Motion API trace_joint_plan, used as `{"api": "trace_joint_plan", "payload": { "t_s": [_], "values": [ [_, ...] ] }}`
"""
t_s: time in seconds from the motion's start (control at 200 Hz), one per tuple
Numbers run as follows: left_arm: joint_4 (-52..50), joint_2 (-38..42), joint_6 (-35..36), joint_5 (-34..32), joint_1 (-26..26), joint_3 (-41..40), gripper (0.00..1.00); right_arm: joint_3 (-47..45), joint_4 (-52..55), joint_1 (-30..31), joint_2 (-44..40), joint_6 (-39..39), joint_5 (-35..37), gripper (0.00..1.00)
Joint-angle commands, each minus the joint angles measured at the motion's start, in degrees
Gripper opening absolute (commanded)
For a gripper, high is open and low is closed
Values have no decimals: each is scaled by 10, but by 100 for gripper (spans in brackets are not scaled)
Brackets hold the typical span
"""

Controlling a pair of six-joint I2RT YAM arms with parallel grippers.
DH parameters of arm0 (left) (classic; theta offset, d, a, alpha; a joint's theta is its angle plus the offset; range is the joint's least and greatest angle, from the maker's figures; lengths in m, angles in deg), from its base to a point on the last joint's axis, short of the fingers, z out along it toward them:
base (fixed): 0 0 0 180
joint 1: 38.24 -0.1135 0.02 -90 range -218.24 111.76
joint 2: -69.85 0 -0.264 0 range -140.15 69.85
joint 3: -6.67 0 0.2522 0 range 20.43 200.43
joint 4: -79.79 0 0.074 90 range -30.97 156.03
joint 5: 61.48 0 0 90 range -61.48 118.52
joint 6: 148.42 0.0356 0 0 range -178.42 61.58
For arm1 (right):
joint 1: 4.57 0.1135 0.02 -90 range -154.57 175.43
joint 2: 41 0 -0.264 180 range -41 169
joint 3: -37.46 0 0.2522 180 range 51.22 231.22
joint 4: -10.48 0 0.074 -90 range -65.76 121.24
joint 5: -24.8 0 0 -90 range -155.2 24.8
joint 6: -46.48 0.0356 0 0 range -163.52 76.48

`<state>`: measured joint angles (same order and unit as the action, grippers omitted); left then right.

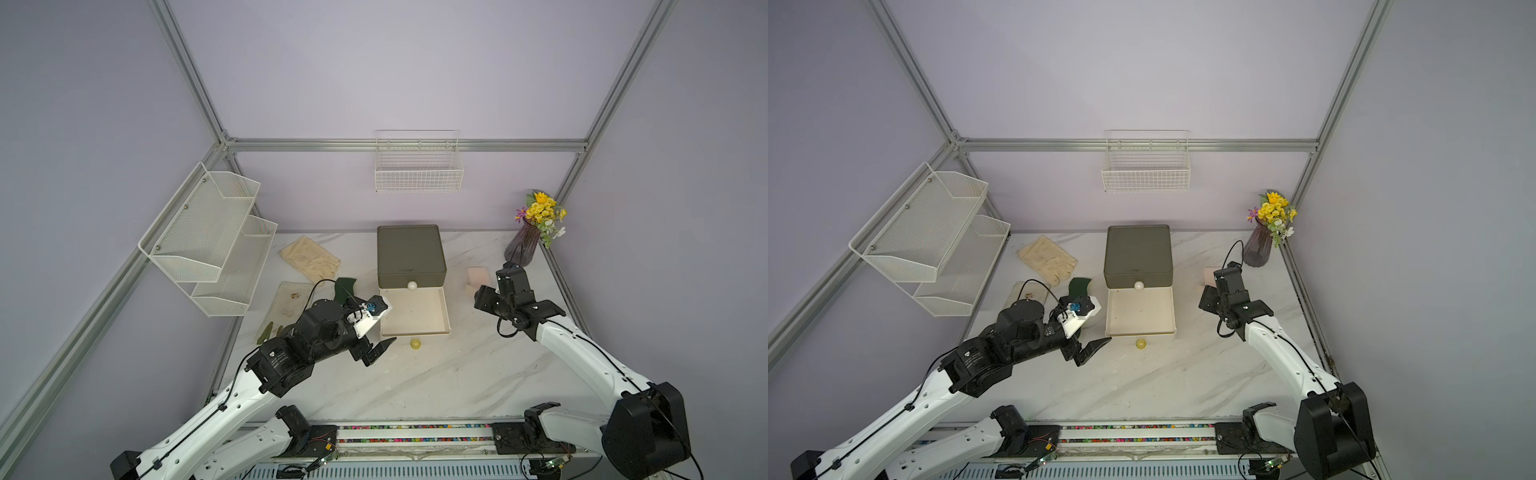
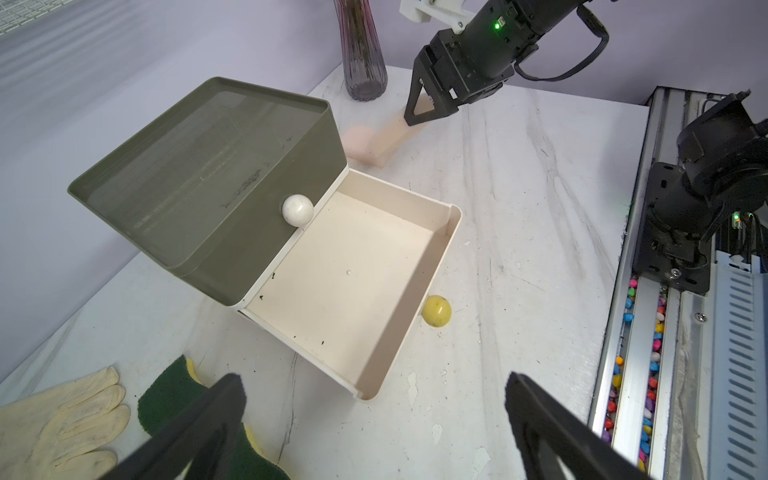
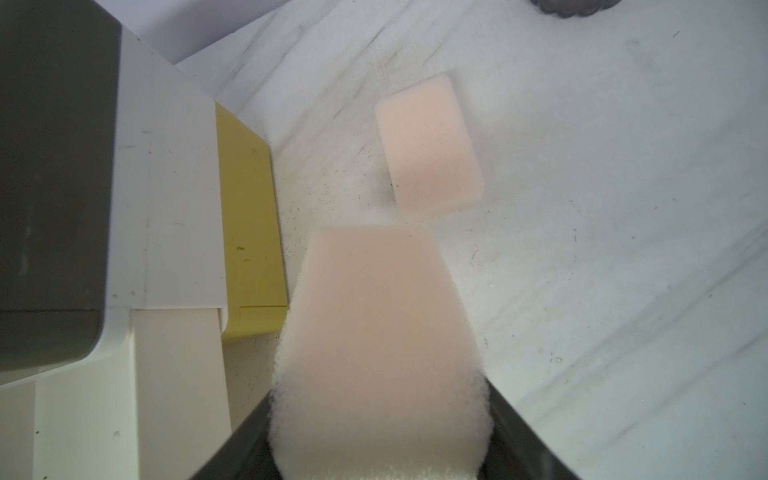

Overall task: Take the sponge out of the drawer
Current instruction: Place the sponge at the center of the board.

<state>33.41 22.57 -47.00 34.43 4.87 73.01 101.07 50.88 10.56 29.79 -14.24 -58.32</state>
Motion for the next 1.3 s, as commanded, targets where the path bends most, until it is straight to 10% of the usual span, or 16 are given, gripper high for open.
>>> {"api": "trace_joint_plan", "payload": {
  "t_s": [0.0, 0.95, 1.295],
  "values": [
    [19, 8, -13, 18, -6, 2, 100, 16, 41, -2, 22, -4, 36, 65],
    [27, 18, -18, 50, -10, -4, 100, 67, 137, 34, 138, 27, 89, 85],
    [28, 18, -19, 52, -11, -6, 100, 16, -59, -9, 95, 40, -164, 91]
  ]
}}
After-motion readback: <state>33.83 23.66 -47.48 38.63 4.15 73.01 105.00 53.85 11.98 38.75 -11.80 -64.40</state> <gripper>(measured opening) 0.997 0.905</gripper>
